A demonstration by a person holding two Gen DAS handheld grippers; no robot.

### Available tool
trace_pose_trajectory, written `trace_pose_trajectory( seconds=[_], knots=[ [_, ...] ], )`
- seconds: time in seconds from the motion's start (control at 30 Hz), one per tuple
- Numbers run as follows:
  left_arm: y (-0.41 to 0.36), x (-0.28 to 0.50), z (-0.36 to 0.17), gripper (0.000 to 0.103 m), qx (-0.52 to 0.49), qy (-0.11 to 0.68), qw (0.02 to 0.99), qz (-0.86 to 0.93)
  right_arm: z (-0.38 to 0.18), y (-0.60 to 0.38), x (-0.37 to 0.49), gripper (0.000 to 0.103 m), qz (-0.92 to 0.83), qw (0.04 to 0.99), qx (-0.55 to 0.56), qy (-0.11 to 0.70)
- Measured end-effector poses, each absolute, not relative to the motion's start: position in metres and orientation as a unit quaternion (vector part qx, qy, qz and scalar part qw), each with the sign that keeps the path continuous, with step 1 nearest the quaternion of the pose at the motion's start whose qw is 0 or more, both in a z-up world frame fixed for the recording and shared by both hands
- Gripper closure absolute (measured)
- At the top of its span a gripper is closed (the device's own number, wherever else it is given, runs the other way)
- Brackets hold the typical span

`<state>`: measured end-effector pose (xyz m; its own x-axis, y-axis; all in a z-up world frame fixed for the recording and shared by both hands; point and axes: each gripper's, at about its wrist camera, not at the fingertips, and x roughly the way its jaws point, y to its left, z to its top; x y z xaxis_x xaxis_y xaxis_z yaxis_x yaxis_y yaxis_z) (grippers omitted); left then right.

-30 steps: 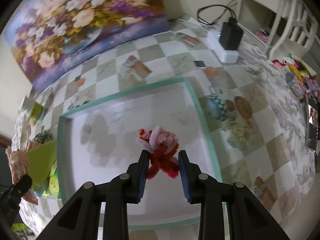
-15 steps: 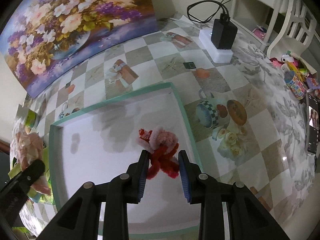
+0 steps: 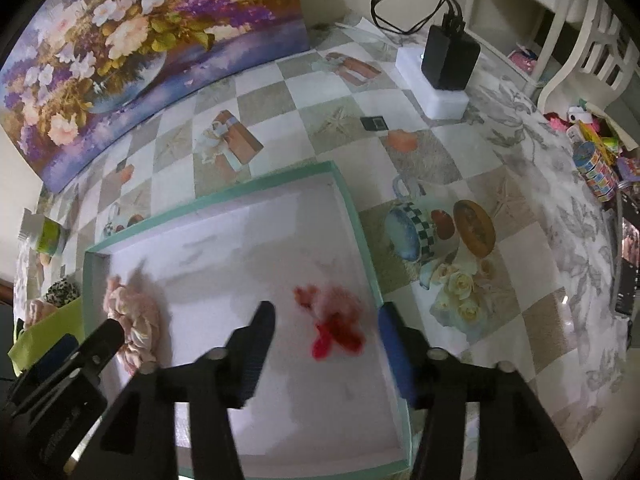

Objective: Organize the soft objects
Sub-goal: 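Open right gripper dropping the red plush while left gripper releases the floral cloth into the tray, then move left gripper back to the lime-green cloth on the pile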

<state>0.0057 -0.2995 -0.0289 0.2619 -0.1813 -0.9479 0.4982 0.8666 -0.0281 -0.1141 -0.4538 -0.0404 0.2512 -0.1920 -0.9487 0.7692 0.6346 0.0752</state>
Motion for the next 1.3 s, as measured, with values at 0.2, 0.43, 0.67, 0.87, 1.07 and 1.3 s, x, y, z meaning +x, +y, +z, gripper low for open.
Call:
trace_pose_trajectory(
  seconds=[0.2,0.43,0.67,0.87,1.07,1.3],
  knots=[
    [-0.282,0.012,-0.031,0.004,0.115,0.570,0.790,-0.196,-0.022,-0.451,-0.113,0.026,-0.346,0.746,0.243,0.515],
    [-0.261,0.019,-0.026,0.003,0.084,0.569,0.798,-0.181,-0.002,-0.447,-0.113,0.017,-0.355,0.762,0.223,0.494],
    [-0.242,0.019,-0.010,0.003,0.094,0.549,0.816,-0.157,0.019,-0.433,-0.109,0.017,-0.346,0.782,0.224,0.468],
    [-0.221,0.020,0.003,0.003,0.105,0.530,0.833,-0.120,0.029,-0.417,-0.102,0.017,-0.327,0.794,0.224,0.460],
    [-0.197,0.023,0.012,0.003,0.094,0.525,0.841,-0.093,0.033,-0.396,-0.089,0.017,-0.315,0.802,0.200,0.466],
    [-0.173,0.028,0.021,0.003,0.073,0.535,0.838,-0.084,0.042,-0.369,-0.074,0.017,-0.294,0.819,0.176,0.461]
  ],
)
